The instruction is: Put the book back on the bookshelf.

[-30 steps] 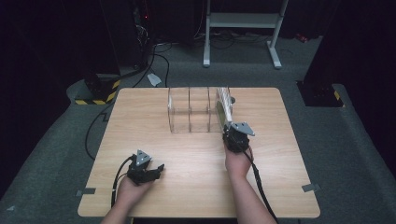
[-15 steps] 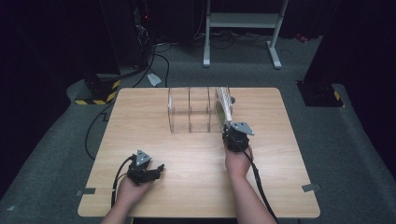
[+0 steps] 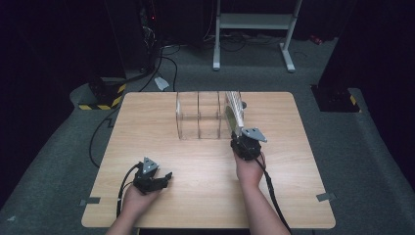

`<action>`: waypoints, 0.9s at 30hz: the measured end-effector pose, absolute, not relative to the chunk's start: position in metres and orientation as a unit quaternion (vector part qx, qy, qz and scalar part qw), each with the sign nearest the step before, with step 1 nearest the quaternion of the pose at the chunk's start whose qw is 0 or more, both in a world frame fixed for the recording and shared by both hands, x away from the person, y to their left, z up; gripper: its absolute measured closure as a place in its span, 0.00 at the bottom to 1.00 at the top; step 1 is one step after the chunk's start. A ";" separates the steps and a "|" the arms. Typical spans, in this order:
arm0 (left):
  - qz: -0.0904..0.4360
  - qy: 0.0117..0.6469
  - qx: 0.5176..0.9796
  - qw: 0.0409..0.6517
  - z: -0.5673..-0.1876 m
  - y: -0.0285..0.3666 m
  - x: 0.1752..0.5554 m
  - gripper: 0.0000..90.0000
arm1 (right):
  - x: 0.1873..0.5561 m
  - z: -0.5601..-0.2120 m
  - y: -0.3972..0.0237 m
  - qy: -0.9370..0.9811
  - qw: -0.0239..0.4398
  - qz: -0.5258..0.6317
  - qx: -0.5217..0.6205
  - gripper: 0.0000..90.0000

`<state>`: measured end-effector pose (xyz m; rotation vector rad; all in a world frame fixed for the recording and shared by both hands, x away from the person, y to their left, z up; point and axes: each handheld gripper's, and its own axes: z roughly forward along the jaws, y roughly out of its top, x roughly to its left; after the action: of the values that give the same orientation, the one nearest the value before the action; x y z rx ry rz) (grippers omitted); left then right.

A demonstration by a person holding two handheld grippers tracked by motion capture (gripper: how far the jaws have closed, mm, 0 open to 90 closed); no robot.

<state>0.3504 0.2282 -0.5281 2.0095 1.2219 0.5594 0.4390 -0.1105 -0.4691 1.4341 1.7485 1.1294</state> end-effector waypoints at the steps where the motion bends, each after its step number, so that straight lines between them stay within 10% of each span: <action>1: 0.216 0.473 0.777 0.354 -0.528 0.228 0.350 0.36 | 0.438 -0.468 -0.111 0.659 0.303 0.427 0.540 0.62; 27: 0.218 0.473 0.778 0.352 -0.528 0.228 0.350 0.36 | 0.399 -0.480 -0.152 0.709 0.265 0.412 0.507 0.35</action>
<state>0.3499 0.2279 -0.5280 2.0119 1.2235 0.5640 0.3994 -0.1521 -0.4799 1.3695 1.9166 1.1146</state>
